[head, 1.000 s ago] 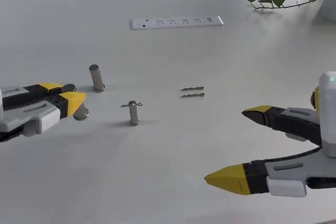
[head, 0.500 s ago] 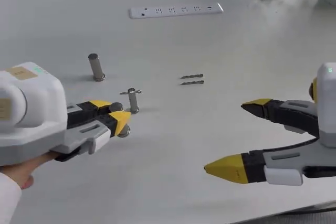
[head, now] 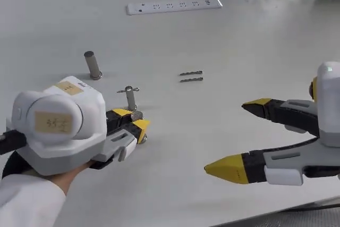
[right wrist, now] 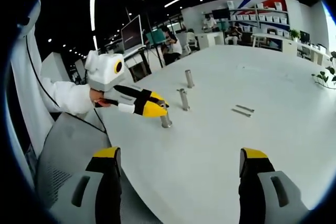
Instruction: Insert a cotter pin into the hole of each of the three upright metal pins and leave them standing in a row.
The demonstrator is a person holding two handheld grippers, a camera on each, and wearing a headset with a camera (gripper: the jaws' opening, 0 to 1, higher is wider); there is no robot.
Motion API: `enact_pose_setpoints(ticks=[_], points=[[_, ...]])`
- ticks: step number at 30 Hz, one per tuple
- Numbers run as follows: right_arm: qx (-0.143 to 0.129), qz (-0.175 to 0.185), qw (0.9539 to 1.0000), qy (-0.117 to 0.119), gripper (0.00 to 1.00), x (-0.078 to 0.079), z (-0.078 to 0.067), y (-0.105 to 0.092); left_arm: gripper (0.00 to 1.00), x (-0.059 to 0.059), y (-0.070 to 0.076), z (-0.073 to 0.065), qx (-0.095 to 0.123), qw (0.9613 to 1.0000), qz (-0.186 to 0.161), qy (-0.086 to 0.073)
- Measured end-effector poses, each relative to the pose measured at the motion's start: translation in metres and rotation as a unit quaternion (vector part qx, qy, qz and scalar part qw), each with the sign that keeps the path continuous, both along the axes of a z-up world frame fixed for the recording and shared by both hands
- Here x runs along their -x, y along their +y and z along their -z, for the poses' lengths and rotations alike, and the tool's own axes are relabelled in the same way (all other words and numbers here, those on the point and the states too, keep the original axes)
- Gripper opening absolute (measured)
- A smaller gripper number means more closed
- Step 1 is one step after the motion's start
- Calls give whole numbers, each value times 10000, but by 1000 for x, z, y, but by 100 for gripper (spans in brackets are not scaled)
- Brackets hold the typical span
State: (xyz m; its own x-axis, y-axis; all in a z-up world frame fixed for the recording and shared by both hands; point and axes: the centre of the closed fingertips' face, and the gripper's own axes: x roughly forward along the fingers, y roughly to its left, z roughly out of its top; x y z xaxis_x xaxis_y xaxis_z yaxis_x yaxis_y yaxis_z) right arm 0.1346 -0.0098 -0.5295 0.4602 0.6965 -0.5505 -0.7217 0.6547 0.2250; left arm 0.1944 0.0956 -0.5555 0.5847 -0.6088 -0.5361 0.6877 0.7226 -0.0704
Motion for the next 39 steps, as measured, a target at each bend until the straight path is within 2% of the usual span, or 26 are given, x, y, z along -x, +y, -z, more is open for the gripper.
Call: enact_pose_setpoints(ticks=[4, 6, 7, 9, 11, 12, 19, 24, 25, 26, 28, 29, 32, 34, 36, 39], points=[[2, -14, 10000, 16, 92, 0, 1, 0, 11, 2, -2, 4, 23, 10000, -81, 52], [-21, -7, 10000, 18, 92, 0, 1, 0, 11, 5, -3, 5, -2, 10000, -23, 15], [-22, -6, 10000, 21, 92, 0, 1, 0, 11, 6, -5, 6, -8, 10000, 57, -60], [-13, -10, 10000, 23, 91, 0, 2, 0, 11, 8, -6, 9, 24, 10000, 15, -13], [-20, -22, 10000, 25, 91, 0, 1, 0, 11, 9, -5, 13, -39, 10000, -29, 8], [-33, -26, 10000, 19, 91, 0, 1, 1, 11, 11, -4, 11, -29, 10000, -22, -37], [-20, -67, 10000, 31, 91, 1, 2, 2, 11, 9, -2, 11, -82, 10000, 1, -49], [-42, -48, 10000, 38, 91, 0, 2, 3, 12, 10, -3, 10, -202, 9991, 268, -246], [-52, -44, 10000, 35, 91, -1, 2, 3, 12, 9, -4, 8, -213, 9988, 302, -329], [-54, -42, 10000, 36, 91, -1, 2, 4, 13, 9, -4, 7, -193, 9989, 293, -312], [-49, -55, 10000, 30, 91, -2, 1, 4, 21, 9, -4, 5, -119, 9991, 341, -211], [-47, -58, 10000, 31, 91, -2, 1, 4, 28, 8, -2, 4, -18, 9994, 310, -160], [-41, -74, 10000, 25, 91, -3, 0, 4, 39, 9, 1, 1, 155, 9987, 472, -74], [-18, -106, 9999, 20, 91, -4, -1, 4, 45, 9, 6, -1, 211, 9979, 598, -85], [21, -143, 9999, 27, 91, -4, -1, 3, 58, 10, 11, -2, 336, 9969, 706, -53], [68, -182, 9998, 33, 91, -7, 0, 3, 78, 17, 21, 0, 338, 9951, 924, 88]])
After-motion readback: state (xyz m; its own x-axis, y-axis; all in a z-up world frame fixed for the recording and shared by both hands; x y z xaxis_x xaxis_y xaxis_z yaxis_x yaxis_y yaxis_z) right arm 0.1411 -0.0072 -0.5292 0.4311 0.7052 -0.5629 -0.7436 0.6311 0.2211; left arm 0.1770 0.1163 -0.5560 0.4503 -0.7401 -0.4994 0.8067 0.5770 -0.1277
